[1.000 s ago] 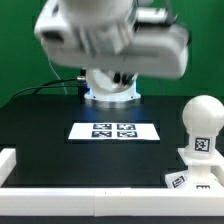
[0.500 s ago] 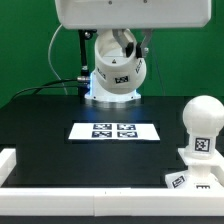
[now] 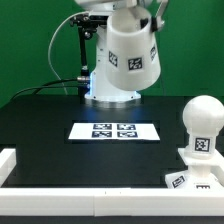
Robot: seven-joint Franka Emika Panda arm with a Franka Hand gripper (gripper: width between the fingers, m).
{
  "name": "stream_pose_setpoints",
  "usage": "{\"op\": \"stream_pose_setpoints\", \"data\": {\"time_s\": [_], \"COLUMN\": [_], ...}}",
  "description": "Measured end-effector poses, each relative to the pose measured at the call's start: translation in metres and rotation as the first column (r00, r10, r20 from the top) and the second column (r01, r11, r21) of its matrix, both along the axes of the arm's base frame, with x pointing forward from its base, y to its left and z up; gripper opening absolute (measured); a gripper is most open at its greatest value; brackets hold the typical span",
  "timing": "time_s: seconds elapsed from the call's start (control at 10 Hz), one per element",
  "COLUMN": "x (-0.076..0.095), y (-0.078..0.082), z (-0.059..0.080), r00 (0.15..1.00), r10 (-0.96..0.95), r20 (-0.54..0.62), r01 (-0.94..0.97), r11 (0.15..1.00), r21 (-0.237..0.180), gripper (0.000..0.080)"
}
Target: Assemble lamp
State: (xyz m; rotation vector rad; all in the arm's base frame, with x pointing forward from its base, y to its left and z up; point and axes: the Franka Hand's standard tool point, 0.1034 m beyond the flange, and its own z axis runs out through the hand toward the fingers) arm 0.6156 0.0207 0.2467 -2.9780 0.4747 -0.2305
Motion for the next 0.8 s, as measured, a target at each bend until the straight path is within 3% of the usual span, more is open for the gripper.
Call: {"op": "stream_pose_setpoints", "data": {"time_s": [0.1,0.4,0.7,0.8], "x": [0.008,0.013,0.024,0.018], "y": [0.007,0.017,0.066,0.082], "z": [0.001,-0.003,-0.002,-0.013], "r00": [0.995,0.959,0.867,0.881], "r10": [0.0,-0.009,-0.053,-0.065], "r20": [0.101,0.285,0.496,0.468], "r01": [0.005,0.025,0.063,0.065], "r11": [0.999,0.998,0.998,0.998], "r21": [-0.044,-0.054,-0.002,0.015], "gripper": [0.0047,0.0047,0.0047,0.0047]}}
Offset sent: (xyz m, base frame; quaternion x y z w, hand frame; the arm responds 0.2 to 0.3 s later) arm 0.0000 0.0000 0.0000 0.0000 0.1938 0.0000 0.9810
